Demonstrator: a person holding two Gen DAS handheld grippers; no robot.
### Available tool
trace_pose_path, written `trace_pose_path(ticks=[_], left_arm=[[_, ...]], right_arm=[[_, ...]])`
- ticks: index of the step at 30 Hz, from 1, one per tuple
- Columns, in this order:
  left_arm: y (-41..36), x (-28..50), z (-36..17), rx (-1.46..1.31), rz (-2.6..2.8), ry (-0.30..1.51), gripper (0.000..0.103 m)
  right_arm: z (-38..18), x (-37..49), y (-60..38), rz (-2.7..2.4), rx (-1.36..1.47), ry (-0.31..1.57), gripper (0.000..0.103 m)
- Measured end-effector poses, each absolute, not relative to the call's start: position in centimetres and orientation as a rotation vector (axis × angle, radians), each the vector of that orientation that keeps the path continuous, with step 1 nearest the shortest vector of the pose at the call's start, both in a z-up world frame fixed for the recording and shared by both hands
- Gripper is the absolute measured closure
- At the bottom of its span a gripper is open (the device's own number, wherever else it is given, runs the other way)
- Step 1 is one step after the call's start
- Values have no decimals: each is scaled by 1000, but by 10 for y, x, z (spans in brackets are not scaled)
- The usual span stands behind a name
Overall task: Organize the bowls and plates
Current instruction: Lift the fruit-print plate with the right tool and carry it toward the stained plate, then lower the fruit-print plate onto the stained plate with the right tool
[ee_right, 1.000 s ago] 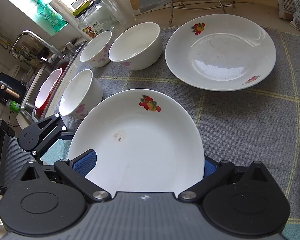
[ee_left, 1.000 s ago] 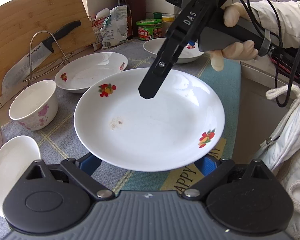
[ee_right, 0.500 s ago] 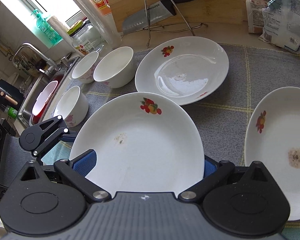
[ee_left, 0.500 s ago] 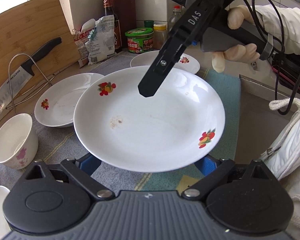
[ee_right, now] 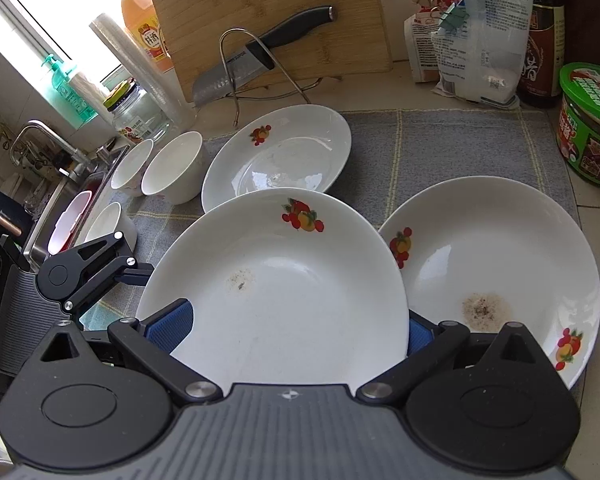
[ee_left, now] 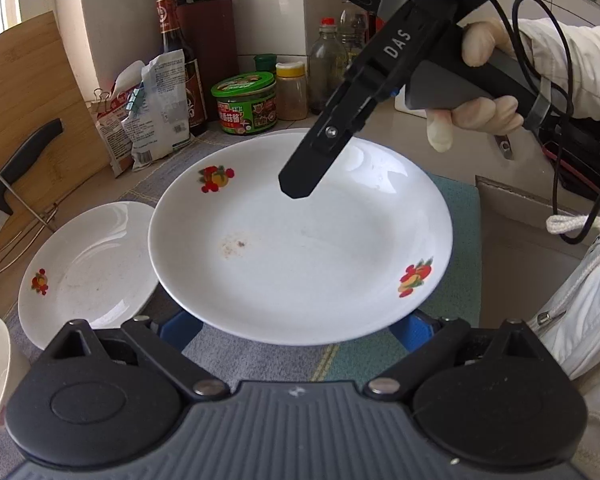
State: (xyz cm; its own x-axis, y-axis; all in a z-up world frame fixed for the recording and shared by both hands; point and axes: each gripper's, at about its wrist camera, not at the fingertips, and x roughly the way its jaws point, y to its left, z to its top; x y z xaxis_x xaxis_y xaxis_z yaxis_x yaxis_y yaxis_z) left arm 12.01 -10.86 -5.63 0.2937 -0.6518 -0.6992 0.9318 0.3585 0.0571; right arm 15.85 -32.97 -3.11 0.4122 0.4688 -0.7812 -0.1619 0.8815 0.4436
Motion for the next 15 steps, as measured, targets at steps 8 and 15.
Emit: trace_pose_path(ticks=[8, 15], left_arm=[[-147, 125, -61, 525, -1157, 646, 5], [-169, 135, -68, 534, -1175, 661, 5]], right_arm=[[-36, 154, -367, 353, 360, 1066, 0], [-42, 156, -388, 334, 377, 1064, 0]])
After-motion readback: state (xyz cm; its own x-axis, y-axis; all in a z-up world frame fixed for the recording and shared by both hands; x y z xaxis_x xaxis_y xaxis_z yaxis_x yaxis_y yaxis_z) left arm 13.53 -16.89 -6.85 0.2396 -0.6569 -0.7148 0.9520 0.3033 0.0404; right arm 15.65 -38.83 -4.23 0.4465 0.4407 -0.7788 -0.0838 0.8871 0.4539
